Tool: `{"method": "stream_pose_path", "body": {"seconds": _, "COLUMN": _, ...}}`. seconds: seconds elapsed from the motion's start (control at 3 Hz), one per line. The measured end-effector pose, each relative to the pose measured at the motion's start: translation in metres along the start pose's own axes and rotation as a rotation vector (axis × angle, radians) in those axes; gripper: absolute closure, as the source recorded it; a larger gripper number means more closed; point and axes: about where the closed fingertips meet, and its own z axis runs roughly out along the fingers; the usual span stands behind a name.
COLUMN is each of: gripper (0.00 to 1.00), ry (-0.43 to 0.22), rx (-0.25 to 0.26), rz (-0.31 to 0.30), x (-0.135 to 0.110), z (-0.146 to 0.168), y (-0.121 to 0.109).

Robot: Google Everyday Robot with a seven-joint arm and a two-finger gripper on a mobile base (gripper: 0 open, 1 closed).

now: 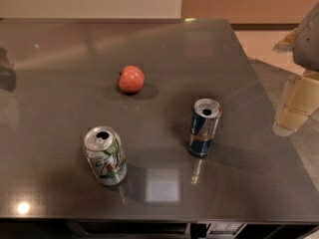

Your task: Move redbull can near apple

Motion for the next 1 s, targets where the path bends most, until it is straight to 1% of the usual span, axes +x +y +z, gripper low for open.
{"method": "stream_pose_path", "body": {"seconds": 0.33, "gripper": 0.0, "ry": -0.013, "rx": -0.001, "rz": -0.003, "x": -0.005, "z": -0.001, "y": -0.004}}
{"method": "stream_pose_path", "body": {"seconds": 0.67, "gripper": 0.0, "ry": -0.08, "rx": -0.042, "rz": -0.028, "x": -0.022, "z": 0.006, "y": -0.005}}
{"method": "stream_pose_path", "body": {"seconds": 1.0, "gripper": 0.0, "ry": -0.193, "rx": -0.131, "rz": -0.056, "x": -0.048, "z": 0.023, "y": 0.01}}
